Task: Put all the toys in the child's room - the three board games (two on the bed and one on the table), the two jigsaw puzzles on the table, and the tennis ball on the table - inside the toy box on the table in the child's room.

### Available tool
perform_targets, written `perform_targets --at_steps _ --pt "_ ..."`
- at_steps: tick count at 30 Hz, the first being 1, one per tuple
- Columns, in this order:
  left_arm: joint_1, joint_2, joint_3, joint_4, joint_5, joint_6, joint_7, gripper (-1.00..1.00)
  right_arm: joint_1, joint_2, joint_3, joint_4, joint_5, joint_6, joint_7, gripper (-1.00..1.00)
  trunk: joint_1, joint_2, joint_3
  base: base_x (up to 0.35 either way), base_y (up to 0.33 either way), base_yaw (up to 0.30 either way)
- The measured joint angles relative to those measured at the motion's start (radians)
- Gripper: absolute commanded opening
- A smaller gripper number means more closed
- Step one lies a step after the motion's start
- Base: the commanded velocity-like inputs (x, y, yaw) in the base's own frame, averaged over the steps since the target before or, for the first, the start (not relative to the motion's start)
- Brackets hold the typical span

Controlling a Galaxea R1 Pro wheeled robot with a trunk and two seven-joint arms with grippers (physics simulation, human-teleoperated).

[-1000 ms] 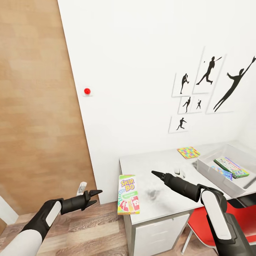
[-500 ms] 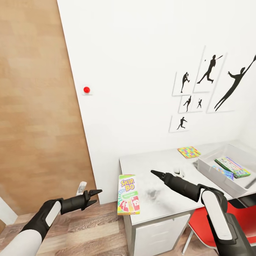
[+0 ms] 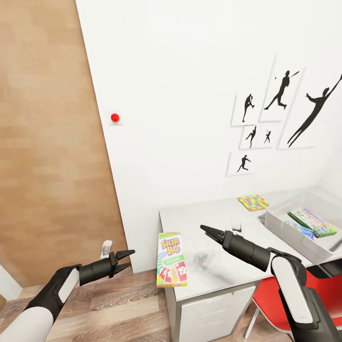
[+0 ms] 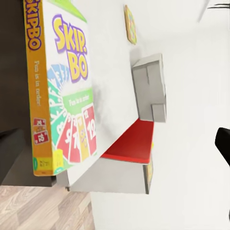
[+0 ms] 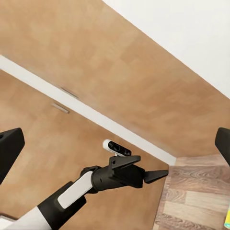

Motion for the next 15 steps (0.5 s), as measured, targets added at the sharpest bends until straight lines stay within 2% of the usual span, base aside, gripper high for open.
perform_targets --at_steps 15 --pt "0.000 -0.001 -0.003 0.001 0.000 -0.003 0.005 1.00 0.000 -0.002 -0.017 0.000 0.002 0.002 0.011 1.00 0.058 -0.105 -0.047 0.000 0.000 0.000"
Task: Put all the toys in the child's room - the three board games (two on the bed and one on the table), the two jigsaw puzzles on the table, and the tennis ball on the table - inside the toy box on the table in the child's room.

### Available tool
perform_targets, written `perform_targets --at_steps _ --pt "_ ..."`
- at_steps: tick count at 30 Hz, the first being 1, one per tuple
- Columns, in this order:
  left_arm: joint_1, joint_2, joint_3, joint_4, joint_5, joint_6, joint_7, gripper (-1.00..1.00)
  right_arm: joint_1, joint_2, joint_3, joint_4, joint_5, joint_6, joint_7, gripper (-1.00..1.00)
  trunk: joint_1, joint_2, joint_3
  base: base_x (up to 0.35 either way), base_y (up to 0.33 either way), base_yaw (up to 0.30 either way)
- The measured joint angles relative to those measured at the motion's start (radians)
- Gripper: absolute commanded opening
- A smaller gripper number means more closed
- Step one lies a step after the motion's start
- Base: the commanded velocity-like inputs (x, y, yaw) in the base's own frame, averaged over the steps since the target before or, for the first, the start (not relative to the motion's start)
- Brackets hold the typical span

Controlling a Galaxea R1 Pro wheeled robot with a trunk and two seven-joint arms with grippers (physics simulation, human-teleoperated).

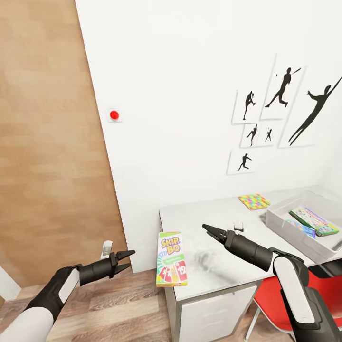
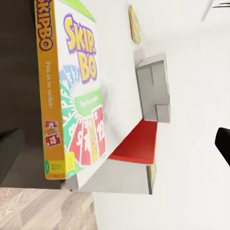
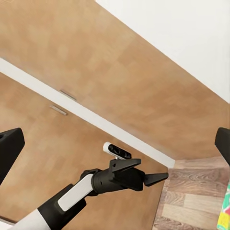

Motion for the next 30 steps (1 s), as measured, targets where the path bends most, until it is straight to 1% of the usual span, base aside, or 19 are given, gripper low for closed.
perform_targets --at_steps 23,30 --pt "0.001 -0.004 0.000 0.004 0.002 -0.003 0.002 1.00 0.000 0.006 0.002 0.003 0.009 -0.011 -0.005 1.00 0.088 -0.161 -0.072 0.000 0.000 0.000" --pt "0.001 -0.003 0.004 0.037 0.004 -0.003 0.002 1.00 0.000 0.010 0.003 0.001 0.010 -0.012 -0.005 1.00 0.115 -0.210 -0.094 0.000 0.000 0.000"
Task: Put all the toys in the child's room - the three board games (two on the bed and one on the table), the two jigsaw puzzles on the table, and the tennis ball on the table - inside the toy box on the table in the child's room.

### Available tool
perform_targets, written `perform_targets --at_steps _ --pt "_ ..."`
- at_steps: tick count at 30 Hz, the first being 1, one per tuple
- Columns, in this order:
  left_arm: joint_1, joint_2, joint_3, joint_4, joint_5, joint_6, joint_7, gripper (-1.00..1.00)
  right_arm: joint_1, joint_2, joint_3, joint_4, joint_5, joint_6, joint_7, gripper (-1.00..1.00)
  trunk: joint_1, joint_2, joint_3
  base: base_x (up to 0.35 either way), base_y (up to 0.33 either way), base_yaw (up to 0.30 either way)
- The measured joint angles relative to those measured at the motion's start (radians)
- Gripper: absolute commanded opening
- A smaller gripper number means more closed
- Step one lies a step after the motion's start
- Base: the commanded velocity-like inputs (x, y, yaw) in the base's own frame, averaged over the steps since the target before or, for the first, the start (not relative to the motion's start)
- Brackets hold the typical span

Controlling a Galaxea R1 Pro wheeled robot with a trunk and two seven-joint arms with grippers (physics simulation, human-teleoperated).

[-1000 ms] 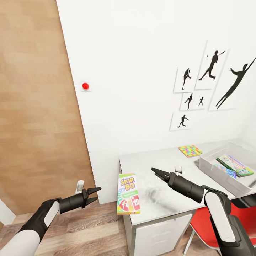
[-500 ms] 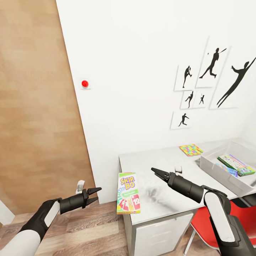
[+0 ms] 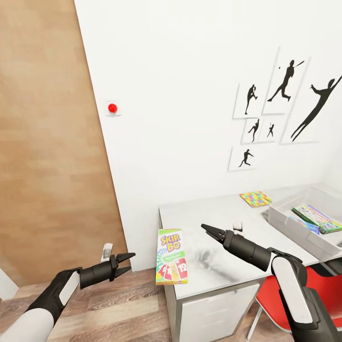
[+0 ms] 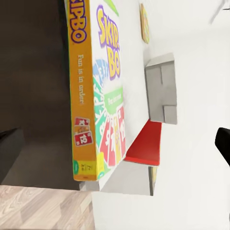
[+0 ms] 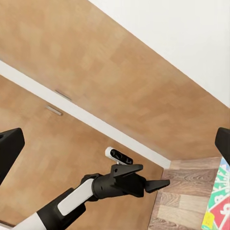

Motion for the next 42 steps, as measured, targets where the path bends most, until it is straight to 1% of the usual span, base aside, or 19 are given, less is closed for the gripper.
perform_targets --at_steps 22,28,42 --pt "0.000 -0.002 0.000 0.013 0.001 -0.001 0.000 1.00 0.000 0.005 0.003 -0.001 0.000 -0.002 0.001 1.00 0.084 -0.154 -0.069 0.000 0.000 0.000" --pt "0.000 -0.003 0.000 0.013 0.001 0.000 -0.001 1.00 0.000 0.005 0.002 -0.001 0.000 -0.002 0.002 1.00 0.107 -0.196 -0.088 0.000 0.000 -0.090" --pt "0.000 -0.006 0.000 0.013 0.002 0.000 -0.009 1.00 0.000 0.005 0.003 -0.002 0.000 0.000 0.001 1.00 0.108 -0.196 -0.088 0.000 0.000 -0.246"
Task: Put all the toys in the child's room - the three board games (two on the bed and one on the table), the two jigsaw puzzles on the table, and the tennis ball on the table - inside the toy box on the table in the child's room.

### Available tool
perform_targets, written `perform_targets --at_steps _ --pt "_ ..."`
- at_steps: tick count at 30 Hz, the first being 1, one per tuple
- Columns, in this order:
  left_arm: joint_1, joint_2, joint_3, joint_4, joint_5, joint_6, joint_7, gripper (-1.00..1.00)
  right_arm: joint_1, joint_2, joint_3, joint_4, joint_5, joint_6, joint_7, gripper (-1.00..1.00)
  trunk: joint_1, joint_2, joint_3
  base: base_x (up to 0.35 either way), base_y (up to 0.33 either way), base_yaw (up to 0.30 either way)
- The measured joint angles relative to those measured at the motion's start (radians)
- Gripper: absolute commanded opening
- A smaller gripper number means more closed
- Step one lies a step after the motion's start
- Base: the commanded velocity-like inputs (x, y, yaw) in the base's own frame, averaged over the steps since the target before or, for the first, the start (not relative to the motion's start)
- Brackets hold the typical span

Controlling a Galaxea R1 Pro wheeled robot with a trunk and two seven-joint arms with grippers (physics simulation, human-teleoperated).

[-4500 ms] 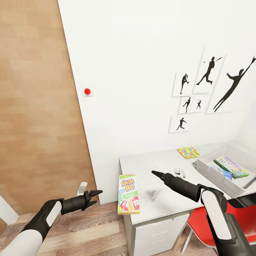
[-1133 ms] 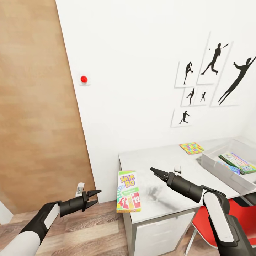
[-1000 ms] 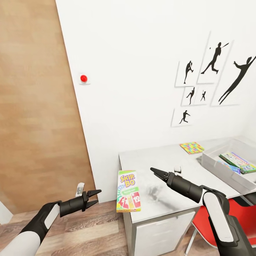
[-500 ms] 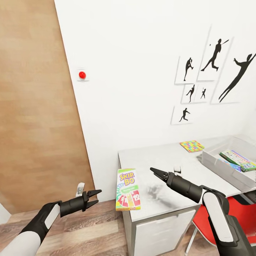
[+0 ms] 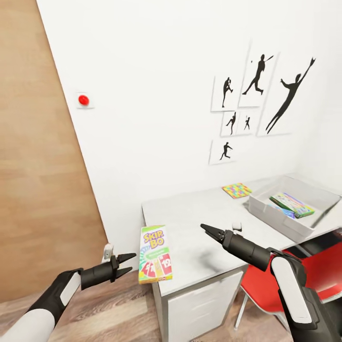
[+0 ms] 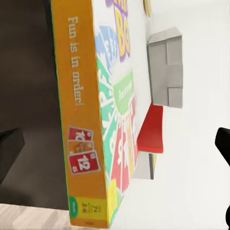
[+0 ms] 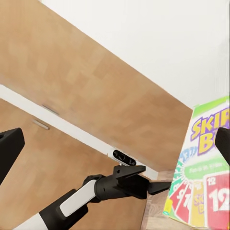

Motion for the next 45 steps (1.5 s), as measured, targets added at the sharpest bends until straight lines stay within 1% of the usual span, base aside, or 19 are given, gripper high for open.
perform_targets --at_steps 7,10,42,45 --pt "0.000 0.001 0.000 0.000 -0.001 0.000 0.000 1.00 0.000 0.000 0.000 0.000 0.000 -0.001 0.000 1.00 0.000 0.000 0.000 0.000 0.000 -0.254" --pt "0.000 0.001 0.000 0.000 0.000 0.000 0.000 1.00 0.000 0.000 0.000 0.000 0.000 0.000 0.000 1.00 0.000 0.000 0.000 0.000 0.000 -0.092" --pt "0.000 0.005 0.002 0.000 0.001 0.000 -0.003 1.00 0.000 0.000 0.002 0.000 0.000 -0.002 -0.001 1.00 0.000 0.000 0.000 0.000 0.000 -0.003" --pt "0.000 0.005 0.002 0.000 0.001 0.000 -0.004 1.00 0.000 0.000 0.002 0.002 0.001 -0.002 -0.002 1.00 0.011 -0.021 -0.009 0.000 0.000 0.000"
